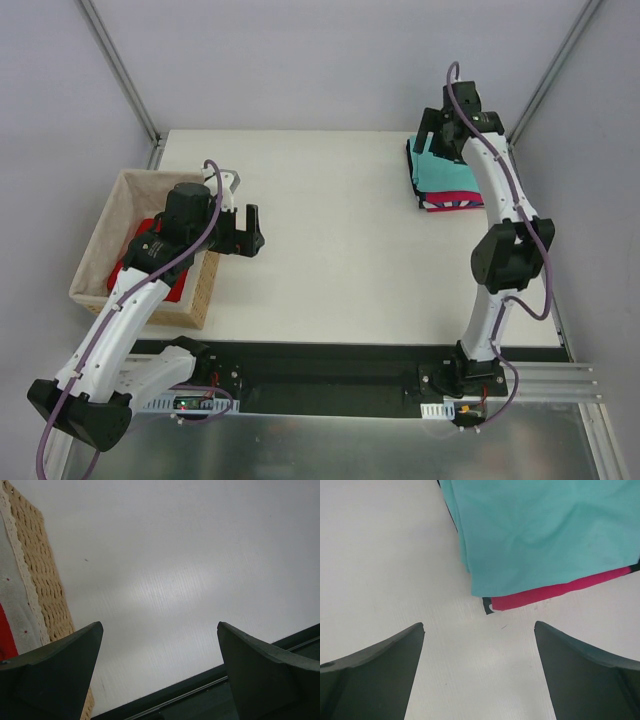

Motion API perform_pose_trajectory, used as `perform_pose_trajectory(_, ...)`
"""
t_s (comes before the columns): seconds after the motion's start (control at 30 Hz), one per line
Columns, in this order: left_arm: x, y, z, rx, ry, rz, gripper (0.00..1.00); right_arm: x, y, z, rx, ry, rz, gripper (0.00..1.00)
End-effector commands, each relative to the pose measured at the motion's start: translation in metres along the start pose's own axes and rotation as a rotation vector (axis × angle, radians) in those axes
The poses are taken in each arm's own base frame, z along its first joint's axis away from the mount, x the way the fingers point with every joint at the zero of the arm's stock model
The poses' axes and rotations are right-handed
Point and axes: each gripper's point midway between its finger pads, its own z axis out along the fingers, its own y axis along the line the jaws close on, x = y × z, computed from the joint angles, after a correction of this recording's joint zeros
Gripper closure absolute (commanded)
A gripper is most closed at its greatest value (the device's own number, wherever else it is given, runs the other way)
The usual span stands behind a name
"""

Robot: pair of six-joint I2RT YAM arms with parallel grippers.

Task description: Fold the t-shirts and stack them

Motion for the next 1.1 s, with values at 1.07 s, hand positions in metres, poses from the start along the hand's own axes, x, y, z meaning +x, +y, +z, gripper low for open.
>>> perform_pose_trajectory(1.07,-0.009,0.012,0.010,-0.077,0.008,0.037,0.01,0.113,0.002,0.160,-0.093,0.394,0.029,0.03)
